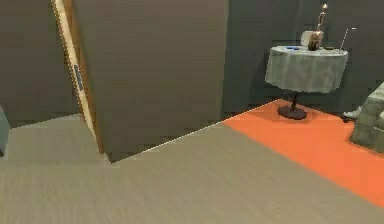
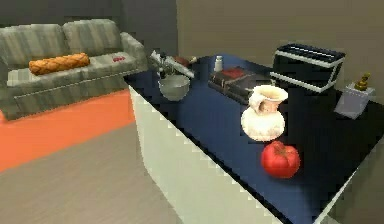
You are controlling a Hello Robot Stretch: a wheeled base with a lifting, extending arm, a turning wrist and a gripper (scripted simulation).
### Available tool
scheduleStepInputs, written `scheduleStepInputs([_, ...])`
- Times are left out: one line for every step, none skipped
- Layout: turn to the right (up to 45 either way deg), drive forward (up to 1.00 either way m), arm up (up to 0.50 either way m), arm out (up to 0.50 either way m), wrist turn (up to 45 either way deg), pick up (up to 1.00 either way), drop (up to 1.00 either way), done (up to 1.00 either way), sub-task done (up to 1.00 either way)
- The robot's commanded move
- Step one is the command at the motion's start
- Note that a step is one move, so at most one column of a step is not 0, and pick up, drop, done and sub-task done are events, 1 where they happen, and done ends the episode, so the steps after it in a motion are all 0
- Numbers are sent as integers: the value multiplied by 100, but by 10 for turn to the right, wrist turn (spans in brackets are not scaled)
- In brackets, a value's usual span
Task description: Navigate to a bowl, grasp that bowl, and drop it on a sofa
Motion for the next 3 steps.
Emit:
scheduleStepInputs([450,0,0,0,0,0,0,0,0])
scheduleStepInputs([240,0,0,0,0,0,0,0,0])
scheduleStepInputs([0,55,0,0,0,0,0,0,0])
